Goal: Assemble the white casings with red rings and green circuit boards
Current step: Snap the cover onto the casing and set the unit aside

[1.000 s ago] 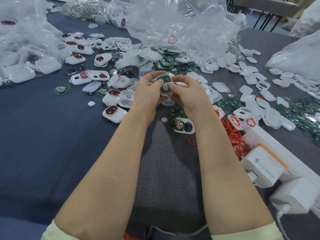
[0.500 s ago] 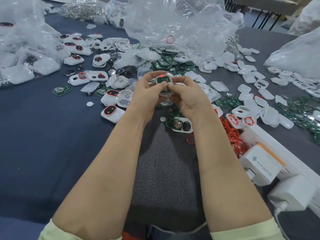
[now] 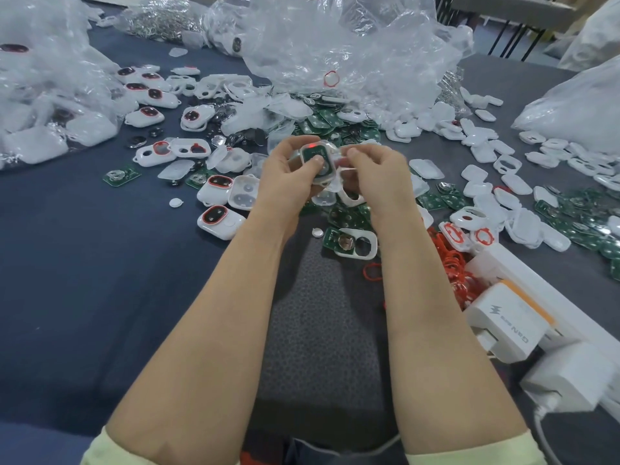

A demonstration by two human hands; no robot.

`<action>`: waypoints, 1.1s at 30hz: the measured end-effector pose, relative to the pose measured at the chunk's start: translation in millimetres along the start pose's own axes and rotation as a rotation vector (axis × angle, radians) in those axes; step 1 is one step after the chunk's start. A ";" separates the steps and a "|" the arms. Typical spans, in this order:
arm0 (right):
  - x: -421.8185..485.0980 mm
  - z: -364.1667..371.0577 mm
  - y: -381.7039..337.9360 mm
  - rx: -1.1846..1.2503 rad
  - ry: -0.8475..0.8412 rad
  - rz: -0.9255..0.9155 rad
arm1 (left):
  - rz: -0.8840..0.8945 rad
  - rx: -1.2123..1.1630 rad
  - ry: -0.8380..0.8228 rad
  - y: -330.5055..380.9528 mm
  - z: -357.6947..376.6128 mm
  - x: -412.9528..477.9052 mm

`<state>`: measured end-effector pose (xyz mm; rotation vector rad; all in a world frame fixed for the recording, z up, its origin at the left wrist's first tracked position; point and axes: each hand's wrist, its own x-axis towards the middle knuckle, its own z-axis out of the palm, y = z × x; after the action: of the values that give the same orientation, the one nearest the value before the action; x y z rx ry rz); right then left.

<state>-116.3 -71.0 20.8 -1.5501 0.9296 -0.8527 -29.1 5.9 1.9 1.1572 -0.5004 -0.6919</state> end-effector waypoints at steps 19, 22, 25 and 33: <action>9.3 -3.3 20.7 -0.815 0.123 -0.179 | -0.022 -0.153 0.192 2.6 1.0 2.7; 8.3 1.0 23.5 -0.903 0.195 -0.174 | 0.000 -0.118 0.183 0.6 1.2 2.4; 7.0 0.8 23.6 -0.875 0.209 -0.184 | -0.006 -0.136 0.178 1.2 2.0 2.2; 3.5 -3.7 17.7 -0.740 0.168 -0.208 | -0.038 -0.211 0.167 3.9 3.1 1.8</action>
<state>-120.2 -77.6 4.1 -2.2629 1.3130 -0.8372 -29.0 3.5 6.7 1.0172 -0.2585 -0.6583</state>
